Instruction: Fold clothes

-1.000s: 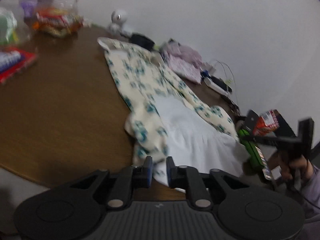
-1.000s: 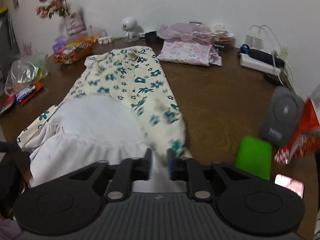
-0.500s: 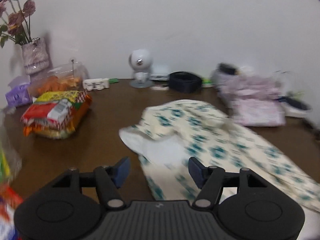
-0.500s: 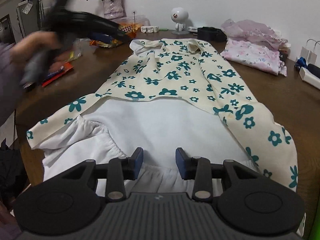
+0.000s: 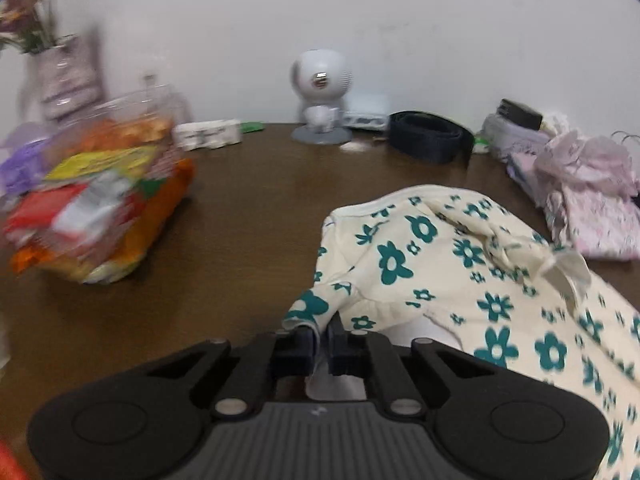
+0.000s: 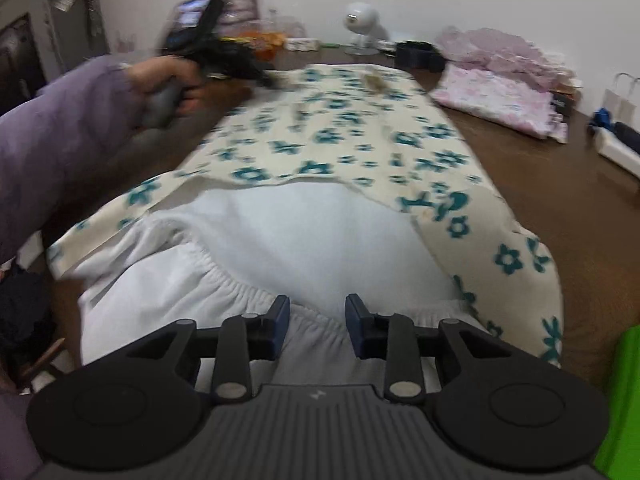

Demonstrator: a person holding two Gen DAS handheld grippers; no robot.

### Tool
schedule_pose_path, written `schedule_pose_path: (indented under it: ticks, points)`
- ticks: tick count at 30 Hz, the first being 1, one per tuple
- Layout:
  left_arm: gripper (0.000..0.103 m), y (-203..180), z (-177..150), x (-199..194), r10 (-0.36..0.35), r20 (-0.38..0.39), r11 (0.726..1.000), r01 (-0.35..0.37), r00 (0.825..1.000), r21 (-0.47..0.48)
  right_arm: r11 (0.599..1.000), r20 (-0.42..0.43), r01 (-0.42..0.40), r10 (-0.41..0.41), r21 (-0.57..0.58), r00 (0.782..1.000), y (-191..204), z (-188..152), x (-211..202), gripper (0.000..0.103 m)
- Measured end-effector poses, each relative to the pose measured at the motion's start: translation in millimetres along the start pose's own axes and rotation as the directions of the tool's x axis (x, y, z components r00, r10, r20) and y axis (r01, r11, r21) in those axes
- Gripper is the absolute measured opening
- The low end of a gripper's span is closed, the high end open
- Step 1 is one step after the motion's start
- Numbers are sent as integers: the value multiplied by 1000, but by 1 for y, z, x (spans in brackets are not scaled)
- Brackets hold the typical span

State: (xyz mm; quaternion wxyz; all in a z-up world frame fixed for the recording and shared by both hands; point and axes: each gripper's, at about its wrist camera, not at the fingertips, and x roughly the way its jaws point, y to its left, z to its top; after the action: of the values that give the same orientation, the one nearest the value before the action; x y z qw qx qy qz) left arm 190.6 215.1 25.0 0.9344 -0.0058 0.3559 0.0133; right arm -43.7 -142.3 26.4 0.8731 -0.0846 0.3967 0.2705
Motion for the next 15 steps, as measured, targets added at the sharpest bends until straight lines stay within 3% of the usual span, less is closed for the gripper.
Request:
schedule_pose_path:
  ticks: [2, 6, 11, 13, 14, 15]
  points:
    - [4, 18, -23, -31, 36, 0, 999, -36, 999, -30, 999, -18, 51, -51, 6, 999, -9, 5, 1, 30]
    - [3, 30, -90, -116, 17, 18, 997, -16, 1000, -70, 989, -40, 149, -149, 10, 988, -29, 22, 12, 32]
    - [4, 30, -178, -213, -33, 1, 993, 33, 999, -114, 943, -62, 328, -330, -50, 942, -47, 49, 37, 33]
    - [12, 32, -197, -239, -91, -3, 989, 90, 996, -116, 922, -82, 375, -383, -92, 920, -50, 57, 43, 33]
    - [13, 34, -203, -252, -118, 4, 987, 118, 993, -107, 918, -66, 385, -392, -98, 918, -45, 60, 38, 32]
    - [19, 38, -203, -265, -114, 39, 987, 117, 993, -113, 914, -46, 393, -399, -101, 916, -40, 63, 32, 32]
